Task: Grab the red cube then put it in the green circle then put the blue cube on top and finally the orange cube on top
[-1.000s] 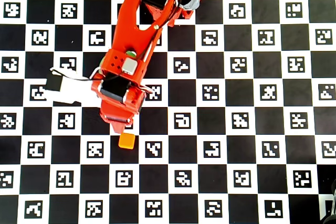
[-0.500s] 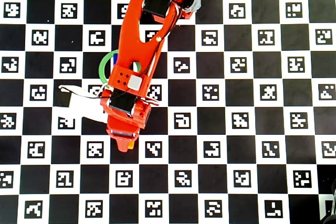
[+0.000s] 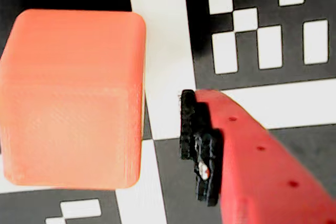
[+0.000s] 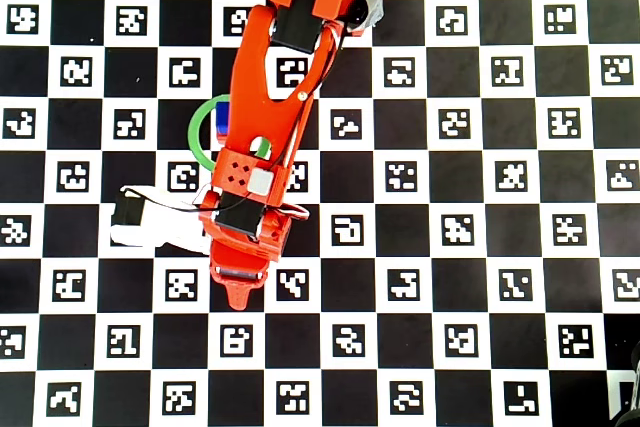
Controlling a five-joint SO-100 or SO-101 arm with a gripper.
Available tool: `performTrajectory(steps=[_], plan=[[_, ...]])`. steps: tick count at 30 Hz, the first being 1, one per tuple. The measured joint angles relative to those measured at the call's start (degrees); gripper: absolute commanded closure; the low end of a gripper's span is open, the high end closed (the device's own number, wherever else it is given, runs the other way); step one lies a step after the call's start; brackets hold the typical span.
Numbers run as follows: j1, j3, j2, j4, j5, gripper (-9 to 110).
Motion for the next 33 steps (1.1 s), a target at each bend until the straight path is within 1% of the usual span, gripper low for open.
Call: performTrajectory(steps=[13, 15, 23, 30, 33], plan=[[0.00, 0.00, -0.97, -2.64, -0.18, 63], [0.00, 0.00, -0.97, -2.64, -0.53, 65], [0.00, 0.00, -0.97, -2.64, -0.97, 82], [0.00, 0.00, -0.97, -4.04, -0.79, 88], [0.00, 0.00, -0.97, -4.57, 0.18, 88]])
